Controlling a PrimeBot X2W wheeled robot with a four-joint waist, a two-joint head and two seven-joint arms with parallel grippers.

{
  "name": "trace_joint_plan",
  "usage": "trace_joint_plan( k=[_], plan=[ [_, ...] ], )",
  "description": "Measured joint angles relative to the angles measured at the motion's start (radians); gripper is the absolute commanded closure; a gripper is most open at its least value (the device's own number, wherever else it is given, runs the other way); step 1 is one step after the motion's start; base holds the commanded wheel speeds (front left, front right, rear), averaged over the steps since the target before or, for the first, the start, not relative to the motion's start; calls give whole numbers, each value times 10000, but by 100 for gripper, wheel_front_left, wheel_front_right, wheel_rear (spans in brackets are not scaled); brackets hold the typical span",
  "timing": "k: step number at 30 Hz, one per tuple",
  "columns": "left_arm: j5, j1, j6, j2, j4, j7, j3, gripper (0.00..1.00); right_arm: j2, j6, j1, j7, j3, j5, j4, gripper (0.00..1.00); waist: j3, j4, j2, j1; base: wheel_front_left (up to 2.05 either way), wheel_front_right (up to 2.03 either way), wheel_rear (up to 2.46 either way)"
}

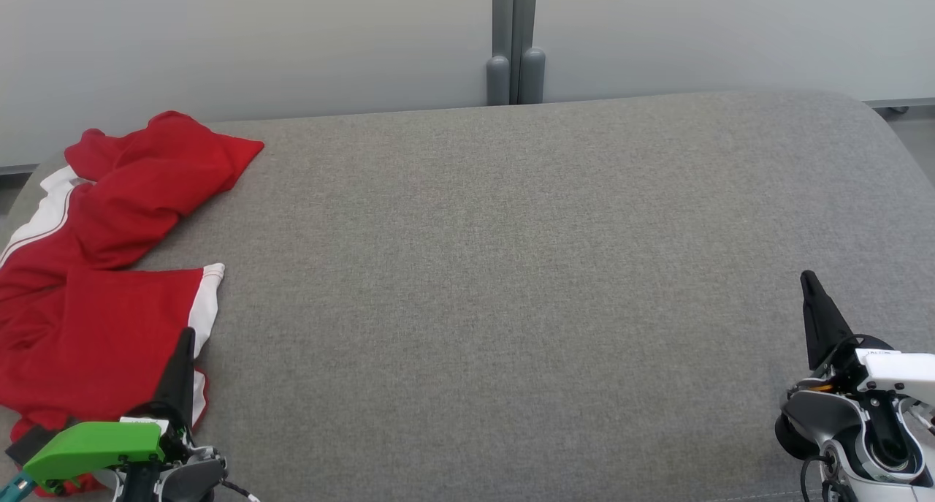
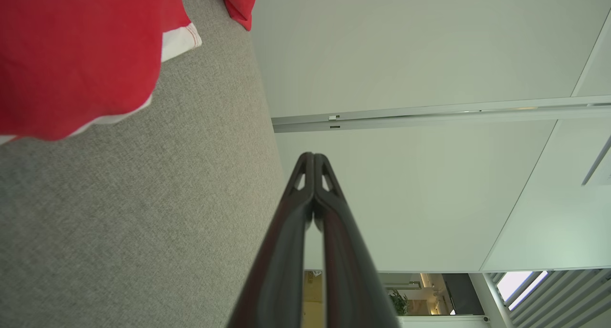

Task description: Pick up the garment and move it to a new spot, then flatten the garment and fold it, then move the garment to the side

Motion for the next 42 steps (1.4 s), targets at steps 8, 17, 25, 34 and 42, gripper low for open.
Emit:
trace_joint_plan(
  k=[8, 17, 25, 34, 42],
  plan=[
    [0, 297, 6, -123, 410, -2, -56, 0, 157, -29, 321, -12, 6, 6, 391, 0, -1, -1, 0, 0, 0, 0, 0],
    [113, 525, 10, -245, 387, -209, -255, 0, 249, -31, 569, -251, 263, -119, 504, 0, -23, -9, 1, 0, 0, 0, 0],
    [585, 525, 15, -244, 128, -520, -422, 0, 242, -35, 569, -474, 462, -943, 326, 0, -51, -20, 2, 0, 0, 0, 0],
    [1891, 523, 194, -77, -297, -779, -667, 0, 207, -138, 556, -742, 529, -2362, -130, 0, -91, -35, 1, 0, 0, 0, 0],
    [3168, 522, 439, -17, -738, -1043, -675, 0, 125, -307, 549, -1018, 813, -3762, -529, 0, -132, -36, 1, 0, 0, 0, 0]
  ],
)
